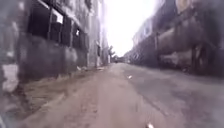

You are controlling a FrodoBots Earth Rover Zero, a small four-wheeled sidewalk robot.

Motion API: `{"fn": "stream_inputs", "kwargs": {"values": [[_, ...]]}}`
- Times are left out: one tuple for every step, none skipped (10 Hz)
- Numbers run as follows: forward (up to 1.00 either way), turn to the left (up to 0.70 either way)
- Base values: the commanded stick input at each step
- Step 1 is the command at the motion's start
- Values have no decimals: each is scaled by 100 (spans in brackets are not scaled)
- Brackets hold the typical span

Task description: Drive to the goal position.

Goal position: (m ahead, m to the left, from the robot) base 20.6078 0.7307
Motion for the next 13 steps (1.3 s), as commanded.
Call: {"fn": "stream_inputs", "kwargs": {"values": [[100, 0], [100, 0], [100, 0], [100, 0], [100, 0], [100, 0], [100, 0], [100, 0], [100, 0], [100, 0], [100, 0], [100, 0], [100, 0]]}}
